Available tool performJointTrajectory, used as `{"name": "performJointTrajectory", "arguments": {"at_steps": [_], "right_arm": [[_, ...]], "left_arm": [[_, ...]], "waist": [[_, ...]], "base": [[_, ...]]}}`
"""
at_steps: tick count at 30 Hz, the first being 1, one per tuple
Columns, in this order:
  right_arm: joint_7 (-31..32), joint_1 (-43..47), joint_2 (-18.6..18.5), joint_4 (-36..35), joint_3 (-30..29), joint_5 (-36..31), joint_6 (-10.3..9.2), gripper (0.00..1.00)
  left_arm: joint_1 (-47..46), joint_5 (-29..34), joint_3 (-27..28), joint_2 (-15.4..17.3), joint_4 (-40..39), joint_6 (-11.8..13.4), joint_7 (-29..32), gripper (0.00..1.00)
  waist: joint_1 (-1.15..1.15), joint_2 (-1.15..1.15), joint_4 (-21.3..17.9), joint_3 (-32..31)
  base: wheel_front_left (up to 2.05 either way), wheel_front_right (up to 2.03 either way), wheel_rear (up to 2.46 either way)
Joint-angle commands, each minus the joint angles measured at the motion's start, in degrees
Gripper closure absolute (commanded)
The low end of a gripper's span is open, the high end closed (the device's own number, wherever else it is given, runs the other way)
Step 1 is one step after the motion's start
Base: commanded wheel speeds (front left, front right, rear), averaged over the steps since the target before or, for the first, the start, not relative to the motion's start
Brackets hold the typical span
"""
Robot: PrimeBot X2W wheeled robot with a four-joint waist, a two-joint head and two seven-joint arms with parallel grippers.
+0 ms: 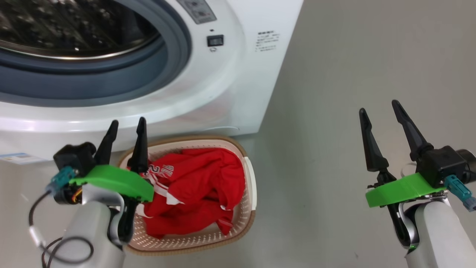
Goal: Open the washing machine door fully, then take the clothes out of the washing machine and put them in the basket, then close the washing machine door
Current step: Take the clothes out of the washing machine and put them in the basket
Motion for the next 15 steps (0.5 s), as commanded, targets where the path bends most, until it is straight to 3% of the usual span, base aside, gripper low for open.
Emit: {"name": "performJointTrajectory", "arguments": {"at_steps": [1,15], "right_arm": [[-0.4,0.9,0.0,-0.9,0.7,-0.5,0.26,0.0],[-0.4,3.0,0.0,-1.2,0.0,-1.1,0.26,0.0]], "left_arm": [[2.2,1.5,2.3,1.4,-3.7,0.0,-0.7,0.0],[14.8,11.1,8.6,0.2,-24.1,3.1,-0.7,0.0]], "waist": [[0.0,0.0,1.6,-1.8],[0.0,0.0,1.8,-8.0]], "base": [[0.0,0.0,0.0],[0.0,0.0,0.0]]}}
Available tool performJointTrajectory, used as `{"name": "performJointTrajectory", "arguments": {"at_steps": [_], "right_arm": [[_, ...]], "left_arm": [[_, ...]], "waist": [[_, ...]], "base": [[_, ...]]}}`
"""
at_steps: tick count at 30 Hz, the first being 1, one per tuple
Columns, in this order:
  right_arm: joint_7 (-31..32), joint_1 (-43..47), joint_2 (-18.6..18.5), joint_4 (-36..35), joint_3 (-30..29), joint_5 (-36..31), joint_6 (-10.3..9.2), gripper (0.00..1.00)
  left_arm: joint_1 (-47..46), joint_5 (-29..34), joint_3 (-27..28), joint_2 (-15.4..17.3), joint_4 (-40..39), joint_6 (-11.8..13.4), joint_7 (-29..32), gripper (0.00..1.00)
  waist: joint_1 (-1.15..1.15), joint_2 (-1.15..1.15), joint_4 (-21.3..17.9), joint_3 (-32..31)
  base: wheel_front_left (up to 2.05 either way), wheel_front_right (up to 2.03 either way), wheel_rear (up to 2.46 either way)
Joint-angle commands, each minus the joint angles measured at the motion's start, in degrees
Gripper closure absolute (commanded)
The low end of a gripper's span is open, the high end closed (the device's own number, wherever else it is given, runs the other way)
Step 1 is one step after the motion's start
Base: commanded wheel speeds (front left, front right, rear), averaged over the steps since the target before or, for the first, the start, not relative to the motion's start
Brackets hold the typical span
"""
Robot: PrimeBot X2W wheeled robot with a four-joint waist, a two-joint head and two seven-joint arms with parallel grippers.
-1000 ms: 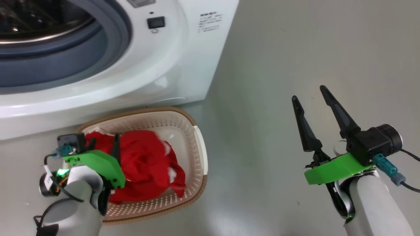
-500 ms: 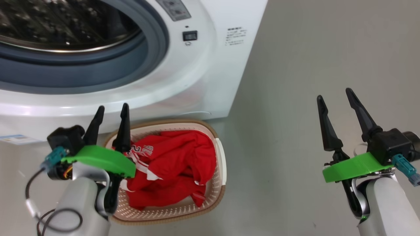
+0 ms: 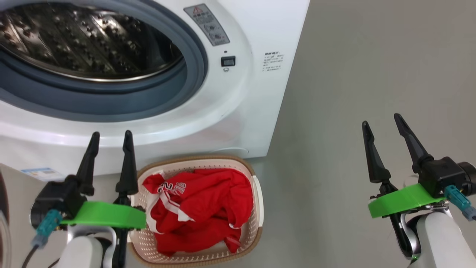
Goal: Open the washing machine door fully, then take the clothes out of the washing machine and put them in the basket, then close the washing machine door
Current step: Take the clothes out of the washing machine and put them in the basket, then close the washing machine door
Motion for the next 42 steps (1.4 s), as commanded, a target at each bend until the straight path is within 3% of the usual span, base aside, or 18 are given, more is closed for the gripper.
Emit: {"name": "performJointTrajectory", "arguments": {"at_steps": [1,22,42], "right_arm": [[-0.4,0.6,0.0,-1.7,1.0,-0.5,0.26,0.0],[-0.4,10.0,0.0,-9.6,0.6,-2.1,0.26,0.0],[-0.4,11.4,0.0,-10.1,1.0,-1.8,0.26,0.0]], "left_arm": [[1.0,1.0,2.2,0.9,-2.7,0.5,-0.4,0.0],[11.1,3.2,3.2,1.8,-6.9,-0.1,-0.4,0.0],[13.7,4.1,2.3,2.7,-10.3,2.1,1.0,0.0]], "waist": [[0.0,0.0,-0.1,-1.5],[0.0,0.0,-1.1,-10.6],[0.0,0.0,-0.7,-10.9]], "base": [[0.0,0.0,0.0],[0.0,0.0,0.0],[-0.23,0.23,0.0]]}}
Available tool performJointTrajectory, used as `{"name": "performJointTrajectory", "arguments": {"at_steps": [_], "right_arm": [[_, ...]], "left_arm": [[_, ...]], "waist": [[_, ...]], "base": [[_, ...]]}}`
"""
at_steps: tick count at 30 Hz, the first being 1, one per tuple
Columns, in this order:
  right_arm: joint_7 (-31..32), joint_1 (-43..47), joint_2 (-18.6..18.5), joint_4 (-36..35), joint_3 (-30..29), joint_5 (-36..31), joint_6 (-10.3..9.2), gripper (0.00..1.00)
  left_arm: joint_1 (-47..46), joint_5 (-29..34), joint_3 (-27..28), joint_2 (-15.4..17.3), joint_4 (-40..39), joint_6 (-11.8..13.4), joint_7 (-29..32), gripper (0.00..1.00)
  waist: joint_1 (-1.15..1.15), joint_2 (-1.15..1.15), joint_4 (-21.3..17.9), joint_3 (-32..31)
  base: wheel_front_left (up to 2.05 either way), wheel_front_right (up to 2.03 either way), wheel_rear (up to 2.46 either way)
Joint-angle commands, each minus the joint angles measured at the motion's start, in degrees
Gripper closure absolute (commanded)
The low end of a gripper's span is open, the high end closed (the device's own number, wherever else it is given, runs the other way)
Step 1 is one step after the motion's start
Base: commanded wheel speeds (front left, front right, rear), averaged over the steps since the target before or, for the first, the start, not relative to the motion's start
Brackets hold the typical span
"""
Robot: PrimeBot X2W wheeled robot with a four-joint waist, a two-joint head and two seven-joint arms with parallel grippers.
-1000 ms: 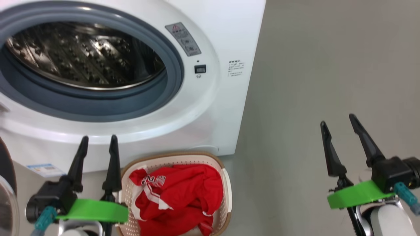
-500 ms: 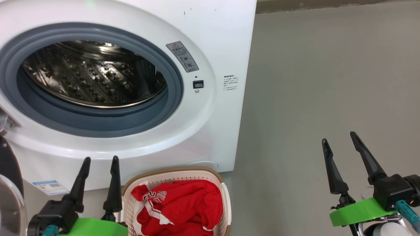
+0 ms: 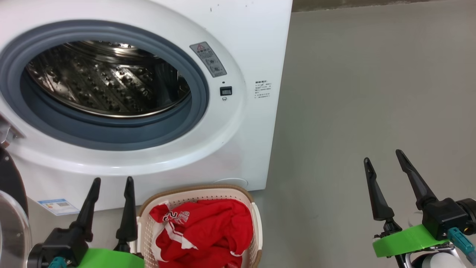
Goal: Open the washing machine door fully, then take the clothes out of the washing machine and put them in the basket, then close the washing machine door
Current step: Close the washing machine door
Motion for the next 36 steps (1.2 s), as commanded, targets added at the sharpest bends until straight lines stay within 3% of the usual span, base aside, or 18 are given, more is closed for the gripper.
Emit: {"name": "performJointTrajectory", "arguments": {"at_steps": [1,19,36], "right_arm": [[-0.4,-0.9,-0.4,-1.5,1.3,0.2,0.26,0.0],[-0.4,-1.8,-0.4,-1.0,0.8,0.9,0.26,0.0],[-0.4,-2.3,-0.4,-0.7,0.6,0.9,0.26,0.0]], "left_arm": [[-0.2,0.5,1.7,1.4,-2.0,0.6,0.4,0.0],[-0.5,-0.8,1.1,1.9,-4.6,0.1,0.7,0.0],[-1.1,-0.2,0.3,1.8,-4.9,1.9,0.7,0.0]], "waist": [[0.0,0.0,-0.1,0.2],[0.0,0.0,0.0,1.7],[0.0,0.0,2.4,2.4]], "base": [[-1.19,1.19,0.0],[-1.59,1.59,0.0],[-0.11,0.11,0.0]]}}
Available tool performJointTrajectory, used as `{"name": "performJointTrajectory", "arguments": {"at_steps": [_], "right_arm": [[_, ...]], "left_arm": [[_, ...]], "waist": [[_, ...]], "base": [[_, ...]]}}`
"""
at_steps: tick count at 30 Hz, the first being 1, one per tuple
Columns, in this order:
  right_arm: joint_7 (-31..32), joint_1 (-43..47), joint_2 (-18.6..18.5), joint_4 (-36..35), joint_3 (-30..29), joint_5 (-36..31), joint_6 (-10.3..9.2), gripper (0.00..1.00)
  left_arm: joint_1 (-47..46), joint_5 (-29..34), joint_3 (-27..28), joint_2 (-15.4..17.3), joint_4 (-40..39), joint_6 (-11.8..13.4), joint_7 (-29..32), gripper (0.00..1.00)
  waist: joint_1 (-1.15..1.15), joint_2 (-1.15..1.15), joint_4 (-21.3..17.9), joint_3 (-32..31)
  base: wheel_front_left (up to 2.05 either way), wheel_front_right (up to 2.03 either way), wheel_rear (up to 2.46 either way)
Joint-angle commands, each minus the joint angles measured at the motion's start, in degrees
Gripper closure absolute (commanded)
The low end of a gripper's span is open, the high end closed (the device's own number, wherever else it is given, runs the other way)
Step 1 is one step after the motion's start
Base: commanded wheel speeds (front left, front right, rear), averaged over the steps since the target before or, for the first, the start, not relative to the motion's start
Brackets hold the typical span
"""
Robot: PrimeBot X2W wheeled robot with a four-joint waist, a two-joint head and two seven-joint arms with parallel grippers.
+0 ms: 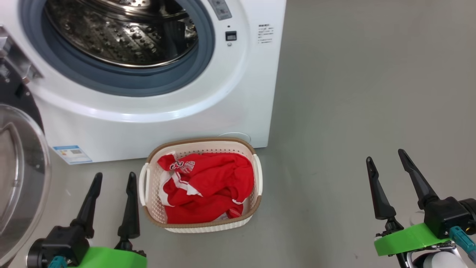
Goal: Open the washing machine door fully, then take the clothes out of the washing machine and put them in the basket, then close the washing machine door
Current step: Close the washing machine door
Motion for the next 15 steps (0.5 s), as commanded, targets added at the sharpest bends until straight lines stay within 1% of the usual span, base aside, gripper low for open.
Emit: {"name": "performJointTrajectory", "arguments": {"at_steps": [1,10,11,15], "right_arm": [[-0.4,-2.0,-0.4,-1.2,1.4,0.5,0.26,0.0],[-0.4,-2.8,-0.4,-1.7,2.5,0.0,0.26,0.0],[-0.4,-2.8,-0.4,-1.7,2.5,0.0,0.26,0.0],[-0.4,-3.7,-0.6,-1.8,3.3,-0.7,0.26,0.0]], "left_arm": [[-1.2,0.2,1.9,0.8,-1.8,0.7,-0.3,0.0],[-1.1,0.5,2.9,0.6,-3.7,3.1,-0.5,0.0],[-1.1,0.5,2.9,0.6,-3.7,3.1,-0.5,0.0],[-1.1,0.7,3.1,-0.1,-5.0,4.5,-0.7,0.0]], "waist": [[0.0,0.0,1.0,0.1],[0.0,0.0,5.9,0.5],[0.0,0.0,5.9,0.5],[0.0,0.0,8.7,0.9]], "base": [[0.0,0.0,0.0],[0.0,0.0,0.0],[0.0,0.0,0.0],[0.0,0.0,0.0]]}}
